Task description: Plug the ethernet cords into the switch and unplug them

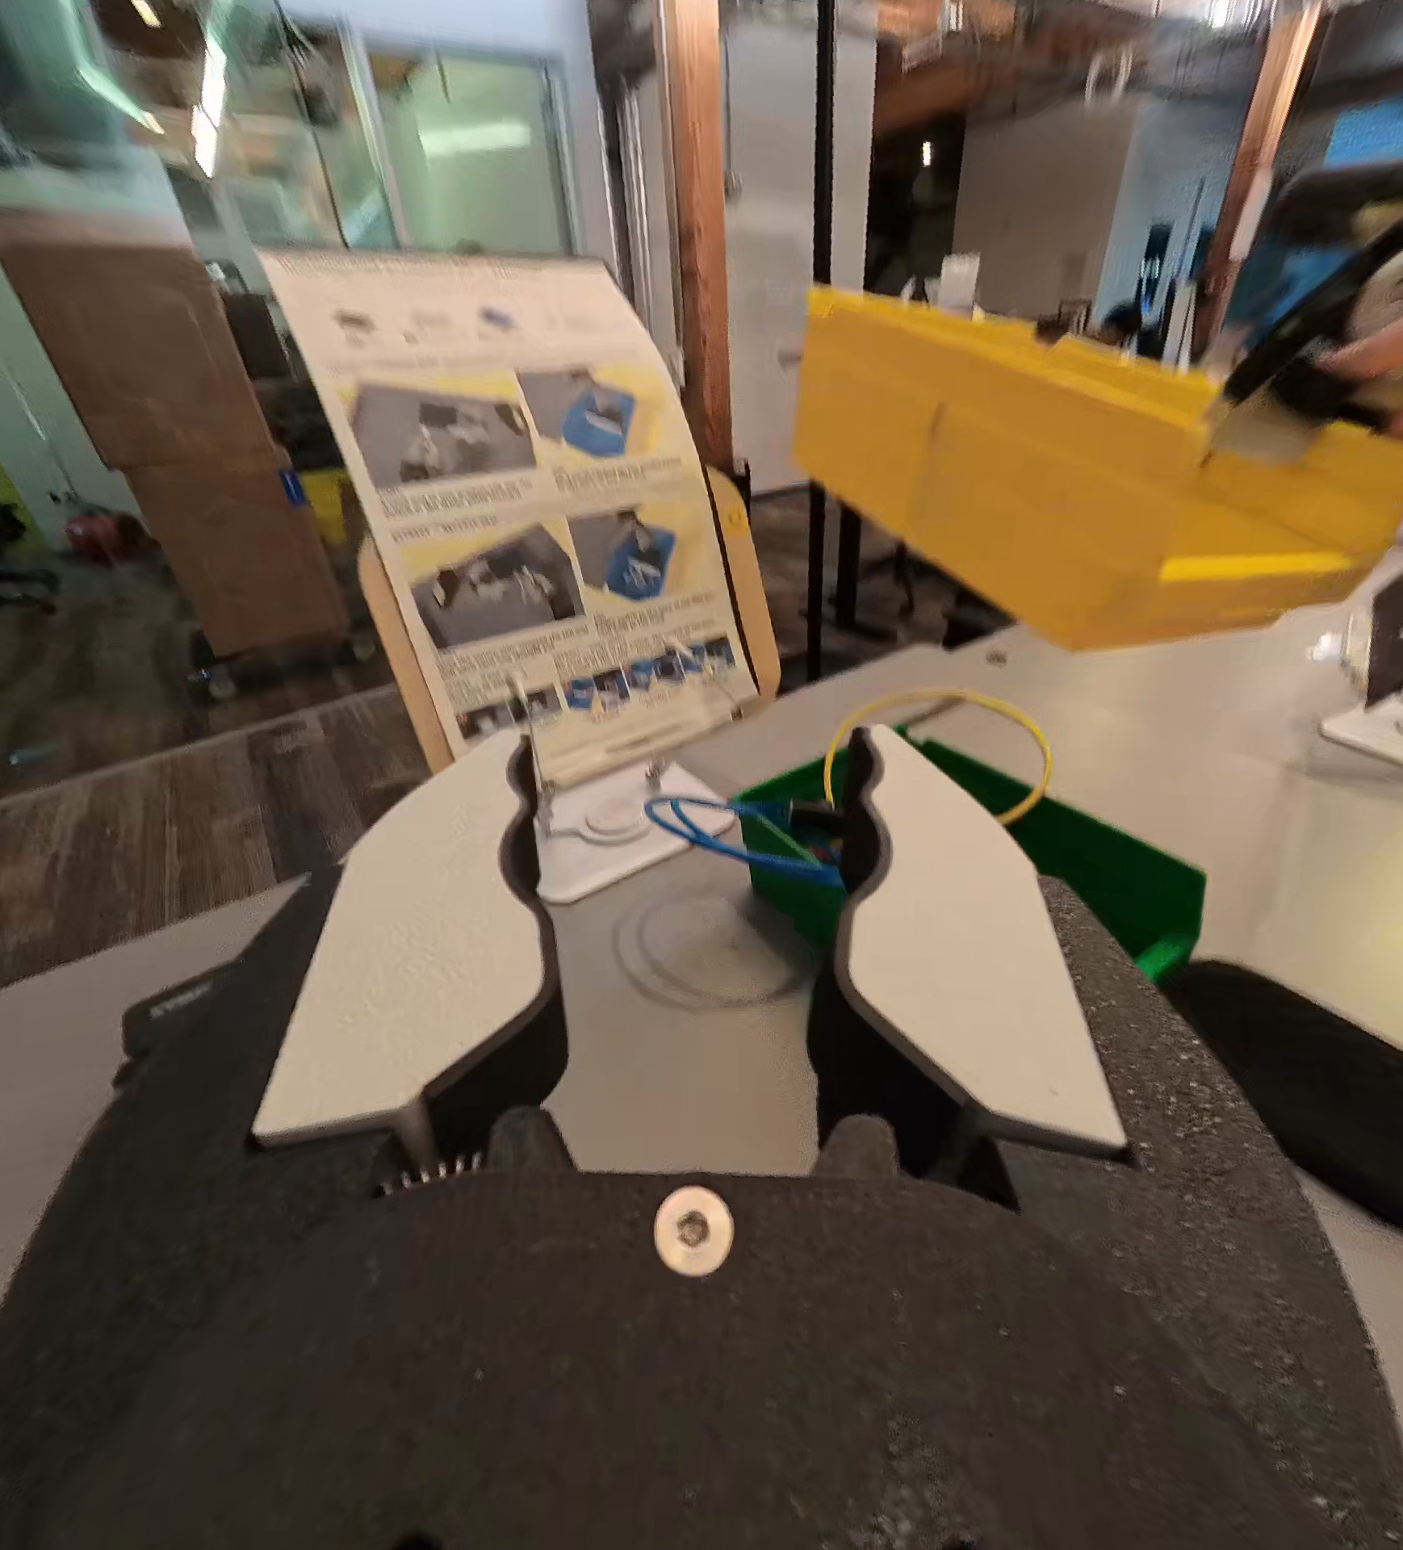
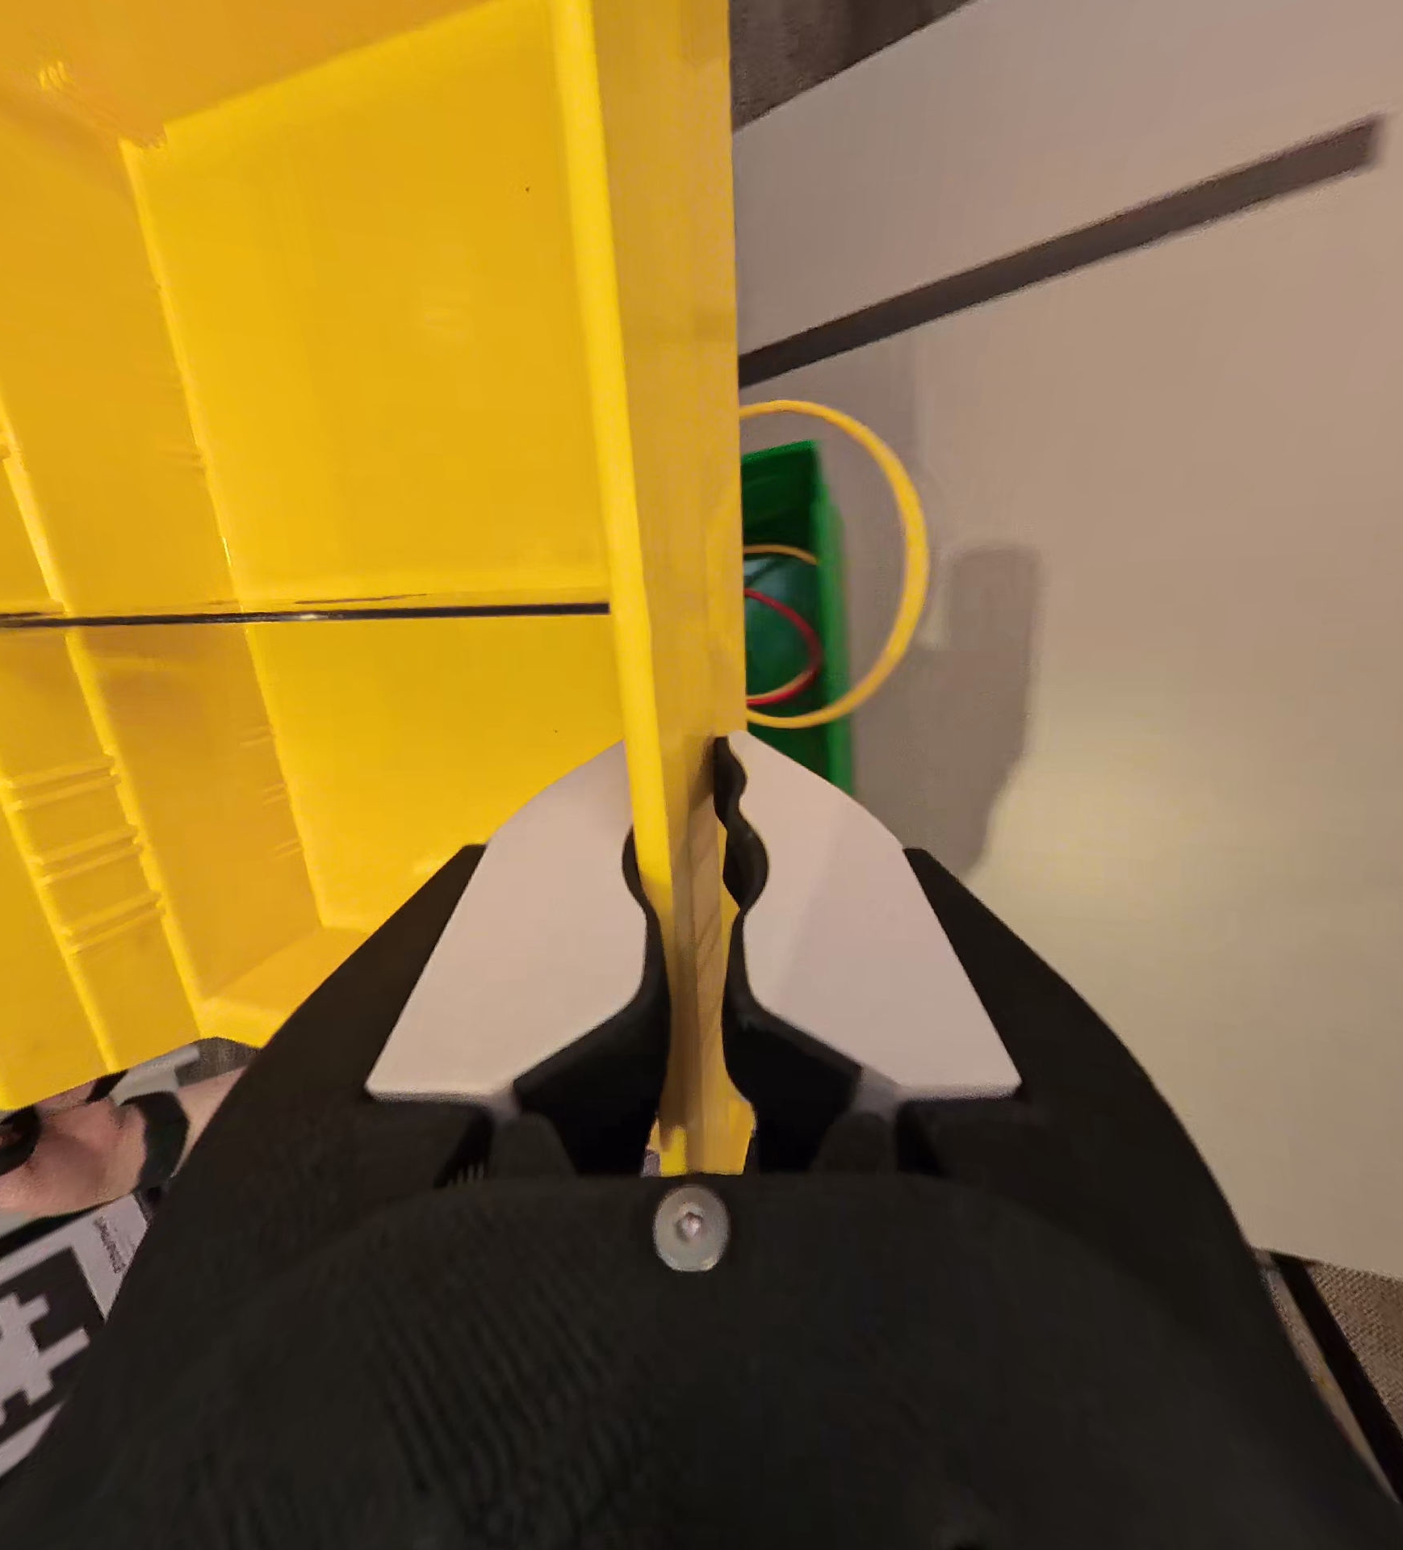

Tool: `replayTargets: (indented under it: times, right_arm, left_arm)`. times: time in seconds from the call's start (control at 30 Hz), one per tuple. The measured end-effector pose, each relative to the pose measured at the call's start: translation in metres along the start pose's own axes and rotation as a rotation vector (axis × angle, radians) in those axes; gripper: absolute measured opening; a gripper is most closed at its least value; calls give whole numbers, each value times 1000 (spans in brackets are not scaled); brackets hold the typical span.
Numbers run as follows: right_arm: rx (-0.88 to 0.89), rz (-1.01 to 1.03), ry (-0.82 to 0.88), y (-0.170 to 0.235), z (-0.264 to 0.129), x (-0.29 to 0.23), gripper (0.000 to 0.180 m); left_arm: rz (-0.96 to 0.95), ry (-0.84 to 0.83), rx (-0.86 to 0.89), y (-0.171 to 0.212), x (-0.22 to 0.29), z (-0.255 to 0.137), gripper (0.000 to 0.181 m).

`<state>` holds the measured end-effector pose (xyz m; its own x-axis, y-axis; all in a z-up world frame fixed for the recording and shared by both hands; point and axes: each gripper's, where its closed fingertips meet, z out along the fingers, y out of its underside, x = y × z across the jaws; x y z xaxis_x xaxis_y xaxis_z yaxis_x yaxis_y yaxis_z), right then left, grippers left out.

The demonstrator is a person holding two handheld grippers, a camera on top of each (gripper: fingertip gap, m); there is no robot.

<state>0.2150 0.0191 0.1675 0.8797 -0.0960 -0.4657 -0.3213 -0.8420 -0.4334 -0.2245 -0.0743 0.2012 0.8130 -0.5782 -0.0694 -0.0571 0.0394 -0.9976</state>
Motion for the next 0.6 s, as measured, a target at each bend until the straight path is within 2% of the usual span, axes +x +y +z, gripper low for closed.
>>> replayTargets:
  times: [0.2, 0.3, 0.47, 0.6]
  right_arm:
    - [27, 141, 96, 26, -24, 153, 9]
    - [26, 192, 159, 47, -25, 219, 9]
    - [-39, 257, 239, 88, 6, 298, 9]
    - [-105, 263, 242, 112, 48, 329, 10]
  left_arm:
    - [-11, 130, -213, 45, 16, 52, 68]
    - [-14, 110, -259, 57, 14, 68, 67]
    - [17, 134, -317, 71, 19, 79, 64]
    - [-50, 213, -476, 108, 33, 93, 71]
